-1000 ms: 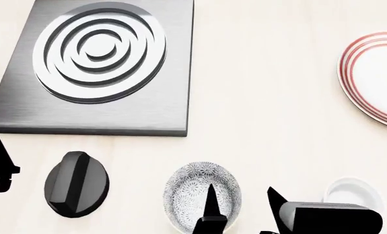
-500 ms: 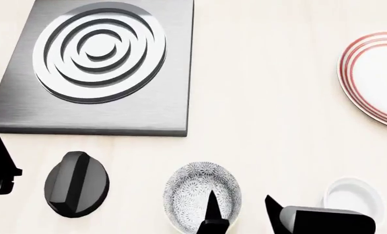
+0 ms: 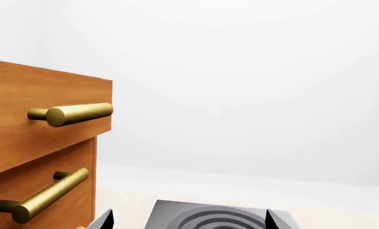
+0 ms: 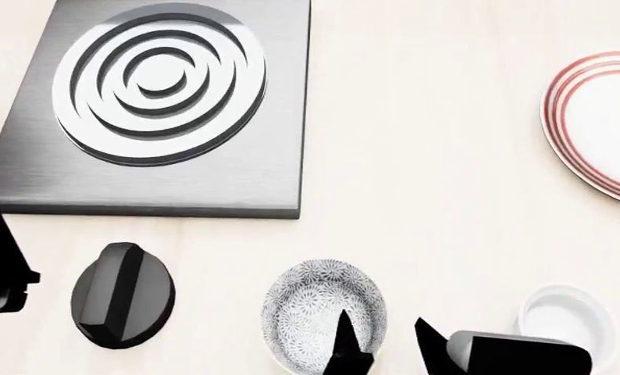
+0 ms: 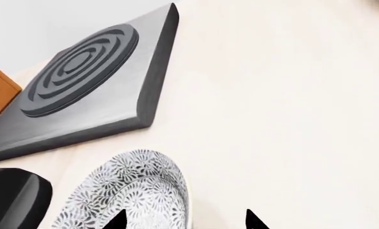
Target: Pick the akita bowl next to the ramekin and place it on the plate.
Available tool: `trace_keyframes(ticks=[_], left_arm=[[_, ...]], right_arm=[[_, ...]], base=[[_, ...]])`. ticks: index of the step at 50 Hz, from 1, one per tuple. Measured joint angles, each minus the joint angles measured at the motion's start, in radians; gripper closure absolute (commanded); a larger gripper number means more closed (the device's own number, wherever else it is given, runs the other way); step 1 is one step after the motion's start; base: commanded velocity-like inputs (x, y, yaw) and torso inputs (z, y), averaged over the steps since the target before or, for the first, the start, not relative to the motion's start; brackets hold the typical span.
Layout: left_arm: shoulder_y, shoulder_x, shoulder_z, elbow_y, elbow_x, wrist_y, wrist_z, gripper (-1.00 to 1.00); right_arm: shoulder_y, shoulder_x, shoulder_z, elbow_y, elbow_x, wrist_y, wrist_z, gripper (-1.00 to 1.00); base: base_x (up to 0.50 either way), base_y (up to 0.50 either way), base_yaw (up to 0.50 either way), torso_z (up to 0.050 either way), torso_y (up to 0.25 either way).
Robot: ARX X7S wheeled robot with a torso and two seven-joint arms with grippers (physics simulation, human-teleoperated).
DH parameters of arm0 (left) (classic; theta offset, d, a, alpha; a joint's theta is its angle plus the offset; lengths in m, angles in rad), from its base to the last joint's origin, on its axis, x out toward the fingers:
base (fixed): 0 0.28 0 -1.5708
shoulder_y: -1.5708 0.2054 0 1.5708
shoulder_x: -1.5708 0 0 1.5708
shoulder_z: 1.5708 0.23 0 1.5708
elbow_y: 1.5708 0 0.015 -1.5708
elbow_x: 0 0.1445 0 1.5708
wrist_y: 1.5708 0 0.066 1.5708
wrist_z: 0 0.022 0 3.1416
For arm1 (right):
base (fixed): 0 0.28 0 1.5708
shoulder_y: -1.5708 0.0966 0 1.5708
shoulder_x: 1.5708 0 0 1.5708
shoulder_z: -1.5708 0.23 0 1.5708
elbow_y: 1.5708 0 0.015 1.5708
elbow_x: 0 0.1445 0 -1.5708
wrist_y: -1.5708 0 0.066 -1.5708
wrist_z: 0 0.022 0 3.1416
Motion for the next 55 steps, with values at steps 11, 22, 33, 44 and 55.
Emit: trace_keyframes(ticks=[11,22,33,44,55], left_arm=[[0.000,-0.002,0.002,-0.006,-0.001,0.001,-0.004,-1.00],[0.001,-0.004,0.002,-0.012,-0.003,0.006,-0.006,-1.00],[0.003,-0.006,0.008,-0.014,-0.001,0.007,-0.009,-1.00],[0.001,-0.008,0.014,-0.014,-0.001,0.007,-0.012,-1.00],[-0.001,-0.011,0.016,-0.013,-0.003,0.008,-0.015,-1.00]], right_arm=[[0.006,0.000,-0.006,0.021,0.013,-0.020,-0.014,1.00],[0.012,0.000,-0.007,0.039,0.008,-0.037,-0.020,1.00],[-0.003,-0.010,0.013,0.023,0.057,-0.057,-0.023,1.00],[-0.007,-0.025,0.069,-0.010,0.174,-0.059,-0.007,1.00],[0.004,-0.026,0.123,-0.049,0.297,-0.047,0.045,1.00]], base=[[0.00,0.00,0.00,0.000,0.000],[0.00,0.00,0.00,0.000,0.000],[0.00,0.00,0.00,0.000,0.000],[0.00,0.00,0.00,0.000,0.000],[0.00,0.00,0.00,0.000,0.000]])
